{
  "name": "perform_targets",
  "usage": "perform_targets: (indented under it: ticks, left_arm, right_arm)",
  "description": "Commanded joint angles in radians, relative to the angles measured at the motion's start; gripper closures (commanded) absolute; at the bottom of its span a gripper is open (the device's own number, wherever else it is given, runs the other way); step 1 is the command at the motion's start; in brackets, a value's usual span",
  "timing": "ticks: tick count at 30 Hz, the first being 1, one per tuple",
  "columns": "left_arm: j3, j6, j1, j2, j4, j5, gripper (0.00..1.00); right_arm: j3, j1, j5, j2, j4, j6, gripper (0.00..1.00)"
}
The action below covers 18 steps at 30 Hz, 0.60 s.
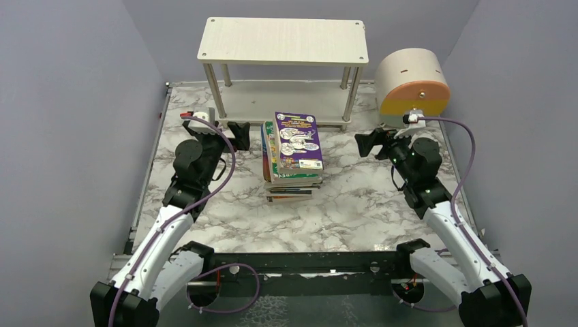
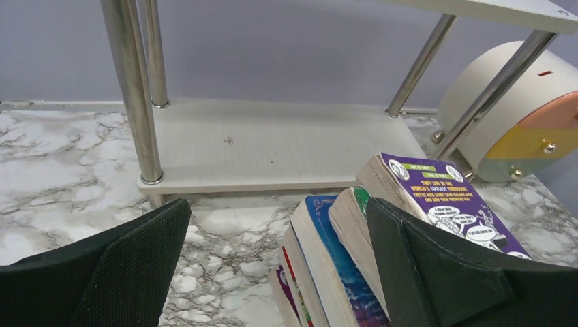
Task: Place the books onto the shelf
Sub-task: Adjust the book at the center of the board.
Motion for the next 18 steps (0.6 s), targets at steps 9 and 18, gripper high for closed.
perform_targets:
  ticks: [9,18]
  left_arm:
    - [-0.079,-0.052,-0.002,-0.137,-0.013,-0.014,0.02]
    - [-0.051,-0.072,-0.001,-0.026,-0.080,-0.001,0.02]
  right_arm:
    - [-0.068,0.005,-0.095,0.031,0.011,0.036,0.00]
    - [-0.081,0.005,-0.371,0.403,0.234,0.207,0.00]
